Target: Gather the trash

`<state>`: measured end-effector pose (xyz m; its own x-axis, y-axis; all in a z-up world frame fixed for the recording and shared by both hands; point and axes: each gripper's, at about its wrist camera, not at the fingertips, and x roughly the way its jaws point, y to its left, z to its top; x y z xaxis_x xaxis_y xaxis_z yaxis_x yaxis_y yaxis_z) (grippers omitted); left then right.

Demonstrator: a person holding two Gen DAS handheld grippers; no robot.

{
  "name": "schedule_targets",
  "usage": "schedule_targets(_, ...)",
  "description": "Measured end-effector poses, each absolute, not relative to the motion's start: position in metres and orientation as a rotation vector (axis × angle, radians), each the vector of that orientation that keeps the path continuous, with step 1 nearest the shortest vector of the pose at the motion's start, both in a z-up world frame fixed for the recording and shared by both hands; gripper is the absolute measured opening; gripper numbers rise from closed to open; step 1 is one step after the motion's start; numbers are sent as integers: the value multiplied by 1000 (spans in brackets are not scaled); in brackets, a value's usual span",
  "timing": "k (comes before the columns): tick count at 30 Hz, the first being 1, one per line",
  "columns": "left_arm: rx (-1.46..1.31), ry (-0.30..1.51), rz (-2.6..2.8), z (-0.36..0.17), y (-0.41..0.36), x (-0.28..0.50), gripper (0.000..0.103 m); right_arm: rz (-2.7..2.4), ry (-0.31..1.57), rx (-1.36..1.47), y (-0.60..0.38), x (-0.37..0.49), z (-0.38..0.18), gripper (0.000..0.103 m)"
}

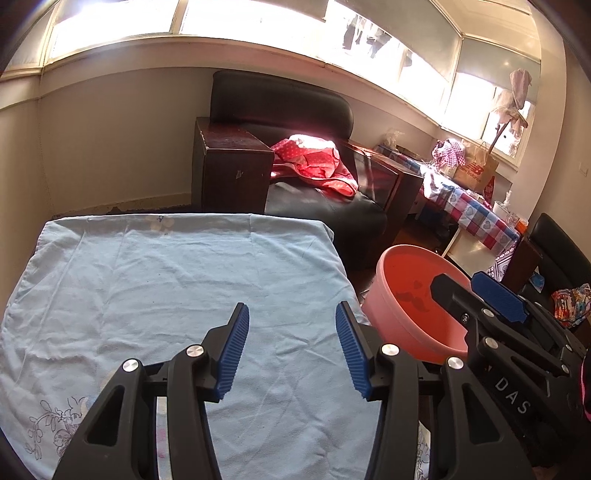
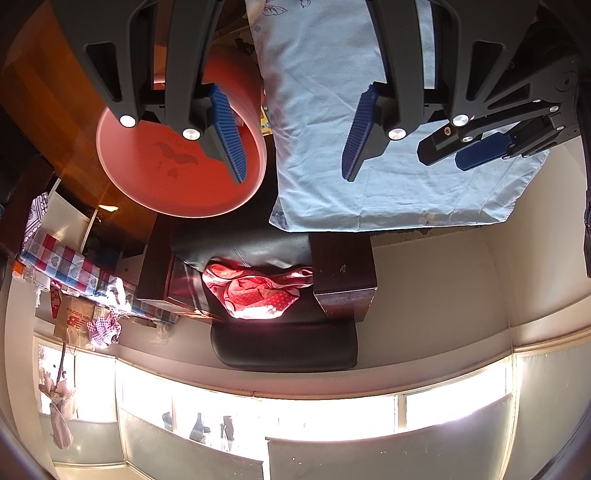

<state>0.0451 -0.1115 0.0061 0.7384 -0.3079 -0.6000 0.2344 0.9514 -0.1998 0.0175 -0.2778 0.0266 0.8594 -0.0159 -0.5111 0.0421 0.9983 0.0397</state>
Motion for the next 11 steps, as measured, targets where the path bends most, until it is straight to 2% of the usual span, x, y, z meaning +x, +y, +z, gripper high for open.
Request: schedule_targets(11,-147,693,-189,2,-67,62,49,18,575,40,-256,37,17,54)
